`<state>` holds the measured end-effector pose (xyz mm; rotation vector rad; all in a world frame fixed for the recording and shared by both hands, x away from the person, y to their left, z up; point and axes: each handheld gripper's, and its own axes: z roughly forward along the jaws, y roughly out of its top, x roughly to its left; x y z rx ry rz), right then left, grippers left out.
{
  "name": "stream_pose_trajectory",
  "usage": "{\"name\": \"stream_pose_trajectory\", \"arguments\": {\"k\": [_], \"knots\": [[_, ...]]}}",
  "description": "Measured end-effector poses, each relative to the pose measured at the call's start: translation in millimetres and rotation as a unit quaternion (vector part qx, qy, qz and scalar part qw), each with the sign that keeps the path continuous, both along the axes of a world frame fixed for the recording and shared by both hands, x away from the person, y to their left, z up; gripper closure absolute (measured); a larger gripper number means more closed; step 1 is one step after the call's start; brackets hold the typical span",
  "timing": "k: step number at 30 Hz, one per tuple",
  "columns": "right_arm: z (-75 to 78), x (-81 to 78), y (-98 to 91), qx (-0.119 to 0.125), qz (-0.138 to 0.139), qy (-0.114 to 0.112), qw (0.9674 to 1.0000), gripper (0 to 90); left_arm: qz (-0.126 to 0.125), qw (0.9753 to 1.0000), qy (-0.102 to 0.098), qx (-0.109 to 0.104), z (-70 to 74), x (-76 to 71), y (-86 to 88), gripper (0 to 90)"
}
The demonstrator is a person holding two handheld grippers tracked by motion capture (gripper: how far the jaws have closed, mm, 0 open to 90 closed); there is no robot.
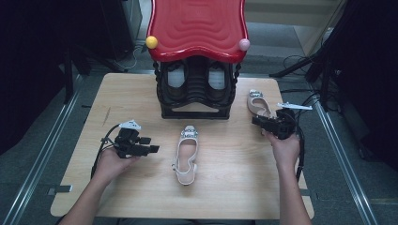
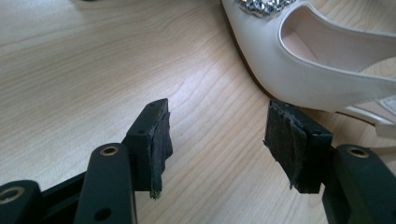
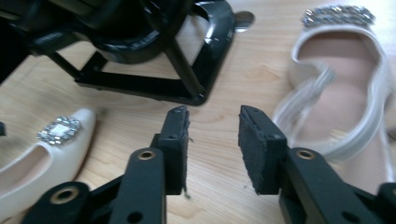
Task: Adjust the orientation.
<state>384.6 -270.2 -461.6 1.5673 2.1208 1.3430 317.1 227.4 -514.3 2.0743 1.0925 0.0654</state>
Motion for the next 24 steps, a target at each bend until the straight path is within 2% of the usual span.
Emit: {"name": "stream_pose_trajectory", "arguments": {"k": [5,10,16,20,24], "knots": [[7.8,5.6,9.3,-0.009,0.012,-0.009,0.9998,59.1,0.000,1.0000,0.001,0.004,-0.9,-5.9,1.9,40.2],[10.3,13.1,12.0,-0.021,0.012,-0.018,0.9995,58.3,0.003,1.0000,0.001,0.004,-1.7,-10.4,3.2,40.1],[8.0,24.6,6.1,-0.031,-0.001,-0.011,0.9995,58.7,0.001,1.0000,0.005,0.008,-3.4,-15.1,2.9,40.0],[6.4,29.2,-0.9,-0.025,-0.014,-0.004,0.9996,58.8,0.003,1.0000,0.002,0.008,-4.4,-17.5,1.9,39.9],[7.5,32.8,-8.0,-0.023,-0.026,-0.007,0.9994,58.8,0.002,1.0000,0.005,0.008,-6.2,-18.9,-1.5,39.8]]}}
